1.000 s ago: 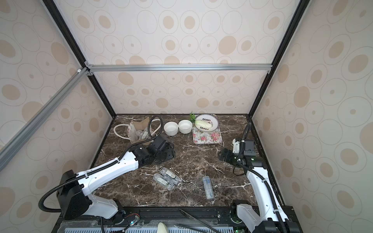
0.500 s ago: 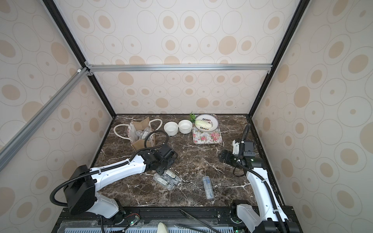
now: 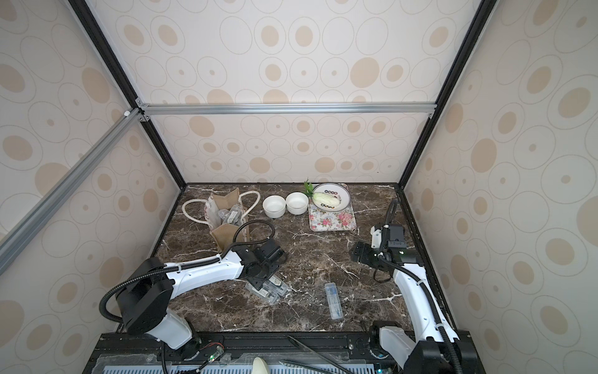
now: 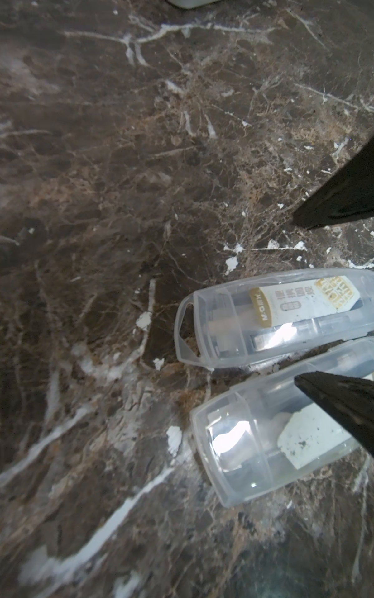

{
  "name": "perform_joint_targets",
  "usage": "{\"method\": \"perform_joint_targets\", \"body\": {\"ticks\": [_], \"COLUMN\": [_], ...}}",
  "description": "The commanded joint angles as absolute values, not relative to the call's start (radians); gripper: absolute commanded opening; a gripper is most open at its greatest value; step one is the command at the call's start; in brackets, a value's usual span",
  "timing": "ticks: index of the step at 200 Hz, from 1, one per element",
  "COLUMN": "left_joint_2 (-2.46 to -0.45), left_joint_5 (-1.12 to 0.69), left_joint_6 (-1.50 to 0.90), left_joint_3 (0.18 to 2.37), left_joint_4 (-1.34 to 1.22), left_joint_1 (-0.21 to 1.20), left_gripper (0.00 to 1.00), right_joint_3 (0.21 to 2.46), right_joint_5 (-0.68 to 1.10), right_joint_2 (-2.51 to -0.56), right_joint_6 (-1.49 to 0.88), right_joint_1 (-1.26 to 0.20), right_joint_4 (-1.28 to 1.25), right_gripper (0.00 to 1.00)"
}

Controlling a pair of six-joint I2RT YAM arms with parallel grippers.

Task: Put the compass set into the canvas bag
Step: Pick up the compass set at the center of the board.

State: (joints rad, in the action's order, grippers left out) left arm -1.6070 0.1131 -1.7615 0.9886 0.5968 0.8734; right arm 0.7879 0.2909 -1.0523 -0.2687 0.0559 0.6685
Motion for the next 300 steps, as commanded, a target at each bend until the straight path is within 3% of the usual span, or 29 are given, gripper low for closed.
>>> {"method": "perform_joint_targets", "body": {"ticks": [1,142,300], "left_joint_2": [-1.624,-1.721,-1.765], "left_joint_5": [0.121,0.061,0.015], "left_joint_6": [-1.795,-1.749,-1.729], "left_joint_3": [0.999,1.036,1.046], "left_joint_4": [0.611,0.598,0.575], "left_joint_1": [0.880,0.853,0.838], "left_gripper": [0.72,0.66,0.45], "right_joint_3": [0.804,0.799,0.829], "right_joint_5": [0.284,0.278,0.289], "right_joint_2": [-1.064,-1.126,-1.187], "right_joint_6": [-0.248,-0.238,-0.235], "right_joint_1": [0.050,0.049,0.050], "right_joint_4": [0.679,0.646,0.635], "right_gripper": [0.92,0.92,0.91]}}
